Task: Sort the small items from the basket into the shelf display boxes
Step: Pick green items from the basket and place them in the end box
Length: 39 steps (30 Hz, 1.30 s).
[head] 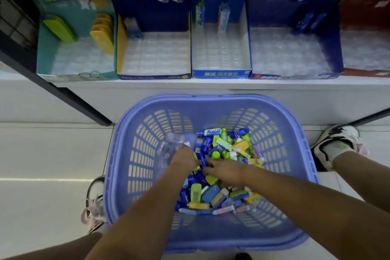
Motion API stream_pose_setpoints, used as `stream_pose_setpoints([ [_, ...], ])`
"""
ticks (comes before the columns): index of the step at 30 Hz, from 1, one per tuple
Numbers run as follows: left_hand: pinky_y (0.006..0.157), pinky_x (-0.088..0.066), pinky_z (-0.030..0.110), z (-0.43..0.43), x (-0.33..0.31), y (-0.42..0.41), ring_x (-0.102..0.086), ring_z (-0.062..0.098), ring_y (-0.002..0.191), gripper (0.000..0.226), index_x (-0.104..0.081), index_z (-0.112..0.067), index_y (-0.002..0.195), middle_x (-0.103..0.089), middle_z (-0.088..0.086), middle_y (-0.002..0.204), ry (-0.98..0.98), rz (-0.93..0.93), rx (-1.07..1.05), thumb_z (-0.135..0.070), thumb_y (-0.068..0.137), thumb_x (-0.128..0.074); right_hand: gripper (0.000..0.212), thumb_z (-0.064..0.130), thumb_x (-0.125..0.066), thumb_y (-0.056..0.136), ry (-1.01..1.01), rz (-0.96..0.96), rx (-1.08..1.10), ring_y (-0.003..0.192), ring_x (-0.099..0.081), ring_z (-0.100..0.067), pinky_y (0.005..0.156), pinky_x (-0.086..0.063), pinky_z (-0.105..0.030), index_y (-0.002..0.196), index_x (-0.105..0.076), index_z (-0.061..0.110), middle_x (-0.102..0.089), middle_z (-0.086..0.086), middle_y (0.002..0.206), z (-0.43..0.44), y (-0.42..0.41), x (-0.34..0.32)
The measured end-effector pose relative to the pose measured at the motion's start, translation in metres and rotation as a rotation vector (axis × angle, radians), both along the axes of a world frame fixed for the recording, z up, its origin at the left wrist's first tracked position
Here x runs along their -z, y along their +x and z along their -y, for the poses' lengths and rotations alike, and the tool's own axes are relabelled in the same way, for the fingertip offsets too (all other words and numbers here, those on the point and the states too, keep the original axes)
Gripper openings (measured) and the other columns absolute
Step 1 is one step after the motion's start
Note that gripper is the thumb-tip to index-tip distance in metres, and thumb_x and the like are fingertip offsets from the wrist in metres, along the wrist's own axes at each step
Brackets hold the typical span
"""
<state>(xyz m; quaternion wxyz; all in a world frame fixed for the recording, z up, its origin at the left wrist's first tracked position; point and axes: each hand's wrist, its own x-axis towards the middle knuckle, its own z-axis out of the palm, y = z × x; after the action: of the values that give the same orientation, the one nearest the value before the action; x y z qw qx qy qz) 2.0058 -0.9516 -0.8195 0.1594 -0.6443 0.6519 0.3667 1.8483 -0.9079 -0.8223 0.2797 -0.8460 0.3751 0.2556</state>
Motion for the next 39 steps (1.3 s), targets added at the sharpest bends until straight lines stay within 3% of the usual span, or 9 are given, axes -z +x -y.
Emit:
stream_pose_setpoints([
  [3, 0.092, -0.045, 0.035, -0.002, 0.007, -0.002, -0.053, 0.029, 0.119, 0.067, -0.039, 0.004, 0.131, -0.054, 0.018, 0.127, -0.040, 0.063, 0.037, -0.037, 0.086, -0.067, 0.056, 0.021, -0.069, 0.082, 0.051, -0.075, 0.015, 0.103, -0.055, -0.035, 0.072, -0.041, -0.037, 0.130, -0.043, 0.008, -0.053, -0.017, 0.118, 0.003, 0.007, -0.002],
  [11, 0.088, -0.046, 0.043, 0.008, 0.006, 0.004, -0.056, 0.038, 0.111, 0.027, -0.056, 0.011, 0.113, -0.059, 0.029, 0.119, 0.028, -0.109, -0.251, -0.006, 0.093, -0.048, 0.035, 0.025, -0.064, 0.087, 0.151, -0.175, 0.027, 0.099, -0.057, -0.033, 0.069, -0.040, -0.034, 0.113, -0.058, 0.004, -0.060, -0.015, 0.108, 0.018, 0.016, -0.014],
  [15, 0.091, -0.048, 0.037, 0.017, -0.016, 0.009, -0.056, 0.026, 0.099, 0.023, -0.052, -0.013, 0.079, -0.054, 0.019, 0.108, 0.216, -0.438, -0.690, -0.018, 0.098, -0.041, 0.039, 0.029, -0.062, 0.089, 0.219, 0.092, 0.490, 0.104, -0.053, -0.029, 0.078, -0.038, -0.033, 0.120, -0.053, 0.008, -0.057, -0.013, 0.117, 0.025, 0.008, -0.029],
  [18, 0.066, -0.045, 0.029, 0.012, -0.035, 0.012, -0.047, 0.018, 0.066, 0.024, -0.054, -0.014, 0.082, -0.052, 0.006, 0.082, 0.351, -0.713, -1.069, -0.034, 0.094, -0.055, 0.037, 0.030, -0.062, 0.090, 0.176, 0.406, 0.912, 0.100, -0.056, -0.020, 0.076, -0.038, -0.027, 0.119, -0.056, 0.008, -0.060, -0.005, 0.111, 0.030, 0.011, -0.051],
  [21, 0.053, -0.044, 0.025, 0.002, -0.057, 0.009, -0.043, 0.012, 0.048, 0.022, -0.061, -0.009, 0.090, -0.049, -0.003, 0.047, 0.379, -0.925, -1.092, -0.028, 0.096, -0.053, 0.009, 0.021, -0.060, 0.092, 0.277, 0.898, 1.357, 0.065, -0.061, -0.005, 0.064, -0.044, -0.021, 0.090, -0.066, 0.015, -0.068, 0.009, 0.072, 0.032, 0.017, -0.076],
  [25, 0.085, -0.048, 0.049, -0.006, -0.091, -0.001, -0.065, 0.023, 0.085, 0.031, -0.065, -0.013, 0.098, -0.070, 0.005, 0.079, 0.541, -1.332, -0.969, -0.034, 0.099, -0.042, 0.014, 0.026, -0.060, 0.091, 0.301, 1.191, 1.489, 0.062, -0.065, -0.012, 0.057, -0.054, -0.026, 0.084, -0.068, 0.017, -0.071, 0.000, 0.069, 0.029, 0.025, -0.103],
  [31, 0.087, -0.052, 0.054, -0.006, -0.129, 0.003, -0.067, 0.026, 0.099, 0.045, -0.065, -0.016, 0.116, -0.069, 0.012, 0.110, 0.442, -1.612, -0.850, -0.047, 0.085, -0.052, 0.005, 0.029, -0.060, 0.091, -0.016, 1.129, 1.222, 0.075, -0.066, -0.007, 0.067, -0.054, -0.025, 0.091, -0.065, 0.031, -0.070, 0.007, 0.079, 0.024, 0.031, -0.142],
  [35, 0.082, -0.056, 0.046, -0.003, -0.152, 0.001, -0.066, 0.028, 0.100, 0.044, -0.064, -0.014, 0.116, -0.068, 0.014, 0.110, 0.331, -1.640, -0.873, -0.036, 0.079, -0.064, 0.015, 0.026, -0.058, 0.092, -0.218, 1.026, 1.161, 0.067, -0.060, -0.012, 0.066, -0.052, -0.036, 0.097, -0.063, 0.013, -0.064, 0.000, 0.073, 0.025, 0.035, -0.175],
  [39, 0.080, -0.056, 0.050, 0.003, -0.171, 0.000, -0.068, 0.031, 0.099, 0.021, -0.058, -0.010, 0.100, -0.068, 0.017, 0.113, 0.398, -1.707, -0.928, -0.028, 0.090, -0.057, 0.028, 0.031, -0.053, 0.094, -0.296, 1.348, 1.440, 0.052, -0.061, -0.008, 0.047, -0.049, -0.021, 0.095, -0.059, 0.003, -0.062, 0.009, 0.060, 0.035, 0.040, -0.210],
])
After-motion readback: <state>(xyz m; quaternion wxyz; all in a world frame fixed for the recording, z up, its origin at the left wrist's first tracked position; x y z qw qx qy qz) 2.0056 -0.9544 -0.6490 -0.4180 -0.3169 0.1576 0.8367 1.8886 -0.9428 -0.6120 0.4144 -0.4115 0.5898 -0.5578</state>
